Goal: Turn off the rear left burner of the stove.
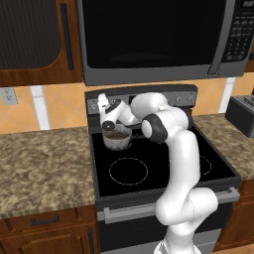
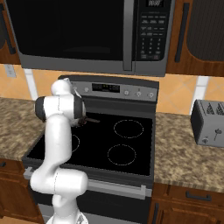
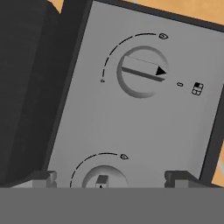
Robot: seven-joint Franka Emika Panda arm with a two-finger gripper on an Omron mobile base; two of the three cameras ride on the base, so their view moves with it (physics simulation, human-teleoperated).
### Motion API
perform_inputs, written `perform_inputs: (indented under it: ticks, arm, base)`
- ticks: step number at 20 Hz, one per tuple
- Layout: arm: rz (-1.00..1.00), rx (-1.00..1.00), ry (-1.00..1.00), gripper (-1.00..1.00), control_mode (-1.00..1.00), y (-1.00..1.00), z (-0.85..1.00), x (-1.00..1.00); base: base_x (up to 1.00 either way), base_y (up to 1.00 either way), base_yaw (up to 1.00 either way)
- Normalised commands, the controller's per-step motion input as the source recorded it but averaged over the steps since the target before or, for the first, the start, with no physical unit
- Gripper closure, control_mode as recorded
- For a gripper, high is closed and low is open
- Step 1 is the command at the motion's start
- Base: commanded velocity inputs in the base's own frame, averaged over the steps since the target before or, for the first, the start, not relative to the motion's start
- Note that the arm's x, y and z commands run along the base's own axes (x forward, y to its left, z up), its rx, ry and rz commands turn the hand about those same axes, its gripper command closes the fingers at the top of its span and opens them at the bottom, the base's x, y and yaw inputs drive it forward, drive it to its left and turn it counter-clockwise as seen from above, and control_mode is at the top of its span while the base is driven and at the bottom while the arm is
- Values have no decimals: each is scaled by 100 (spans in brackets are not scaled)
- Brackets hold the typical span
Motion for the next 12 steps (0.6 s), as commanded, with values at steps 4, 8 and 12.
perform_inputs:
  ticks: [4, 8, 12]
  arm:
    - [-3, 0, 5, -100, -100, -2, -5, 17]
    - [-2, 0, 6, -100, -100, -15, 0, 6]
    - [-1, 0, 6, -100, -100, -21, 0, 7]
  base:
    - [0, 0, 0]
    - [0, 0, 0]
    - [0, 0, 0]
